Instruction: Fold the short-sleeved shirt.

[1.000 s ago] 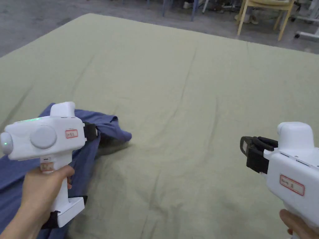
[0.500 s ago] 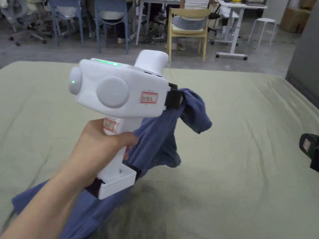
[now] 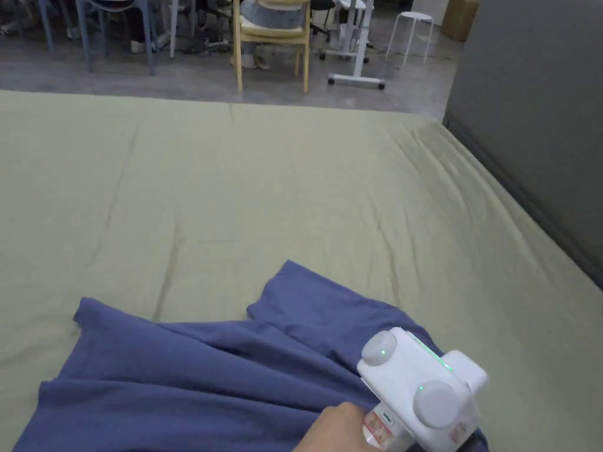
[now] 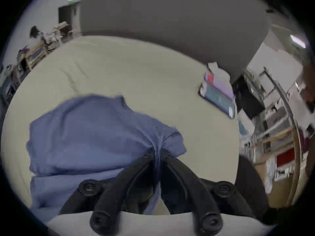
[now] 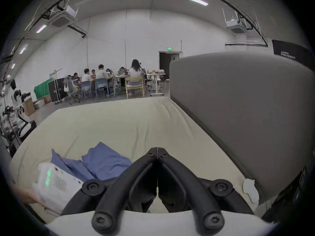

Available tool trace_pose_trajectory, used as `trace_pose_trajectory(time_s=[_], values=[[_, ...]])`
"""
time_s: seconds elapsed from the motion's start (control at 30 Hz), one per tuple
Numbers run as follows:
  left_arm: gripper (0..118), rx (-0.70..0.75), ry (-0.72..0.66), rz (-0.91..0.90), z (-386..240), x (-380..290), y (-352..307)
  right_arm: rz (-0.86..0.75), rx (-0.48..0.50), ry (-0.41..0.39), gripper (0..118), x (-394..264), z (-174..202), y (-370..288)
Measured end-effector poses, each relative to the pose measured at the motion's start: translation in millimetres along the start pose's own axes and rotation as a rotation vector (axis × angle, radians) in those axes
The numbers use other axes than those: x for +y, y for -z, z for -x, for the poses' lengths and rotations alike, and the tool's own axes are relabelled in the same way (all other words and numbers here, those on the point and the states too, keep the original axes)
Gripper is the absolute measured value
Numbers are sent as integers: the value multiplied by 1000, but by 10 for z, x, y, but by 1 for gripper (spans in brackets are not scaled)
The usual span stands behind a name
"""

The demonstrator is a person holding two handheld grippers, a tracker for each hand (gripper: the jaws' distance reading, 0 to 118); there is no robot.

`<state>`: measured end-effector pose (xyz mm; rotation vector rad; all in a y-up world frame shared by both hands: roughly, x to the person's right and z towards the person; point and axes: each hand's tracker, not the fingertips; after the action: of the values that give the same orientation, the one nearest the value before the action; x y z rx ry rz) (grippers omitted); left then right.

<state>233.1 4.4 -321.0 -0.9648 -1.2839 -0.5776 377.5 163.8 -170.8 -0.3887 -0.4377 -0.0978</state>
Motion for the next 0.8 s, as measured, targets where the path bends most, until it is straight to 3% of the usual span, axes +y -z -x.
trace_pose_trajectory(time_s=[0.17,0.2,0.23,0.3,0.4,0.47,0.6,0.67,0.7,0.73,0.77,0.8], values=[[5,88,222,106,-195,-116,348,44,7,-3,3,-162,25,93],[13,65,174,85,-174,-92,286,49,13,-1,3,-177,36,103],[29,23,76,86,-95,-67,254,51,20,5,3,-187,48,99],[75,-54,-80,39,72,-91,122,55,31,10,3,-190,87,102],[77,-94,-195,-85,269,-296,-409,47,54,5,3,-175,169,59],[77,-35,-241,-197,385,-553,-950,49,79,-1,3,-159,235,49],[77,286,-324,-379,475,-1361,-2197,56,129,0,3,-218,411,31],[70,482,-370,-439,407,-1814,-2667,61,145,-6,3,-274,509,21],[23,576,-389,-462,347,-2042,-2869,65,152,-9,3,-302,562,14],[0,690,-485,-440,293,-2253,-3047,64,159,-11,3,-333,612,6],[0,766,-549,-461,270,-2438,-3141,69,167,-11,3,-351,649,3],[0,733,-588,-447,253,-2597,-3243,74,176,-9,3,-386,661,23]])
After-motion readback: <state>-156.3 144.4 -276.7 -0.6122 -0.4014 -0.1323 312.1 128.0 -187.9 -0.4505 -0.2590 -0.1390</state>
